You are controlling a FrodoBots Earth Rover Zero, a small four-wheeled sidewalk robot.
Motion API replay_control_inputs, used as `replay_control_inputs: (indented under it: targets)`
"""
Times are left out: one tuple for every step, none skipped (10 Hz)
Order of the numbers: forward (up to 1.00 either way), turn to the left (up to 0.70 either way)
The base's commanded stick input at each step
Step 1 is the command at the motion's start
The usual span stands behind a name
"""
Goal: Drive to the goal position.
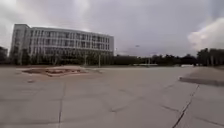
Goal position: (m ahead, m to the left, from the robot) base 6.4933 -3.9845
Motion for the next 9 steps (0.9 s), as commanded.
replay_control_inputs:
  targets:
    - [1.00, -0.27]
    - [1.00, -0.27]
    - [1.00, -0.27]
    - [1.00, -0.27]
    - [1.00, -0.27]
    - [1.00, -0.27]
    - [1.00, -0.27]
    - [1.00, -0.27]
    - [1.00, -0.27]
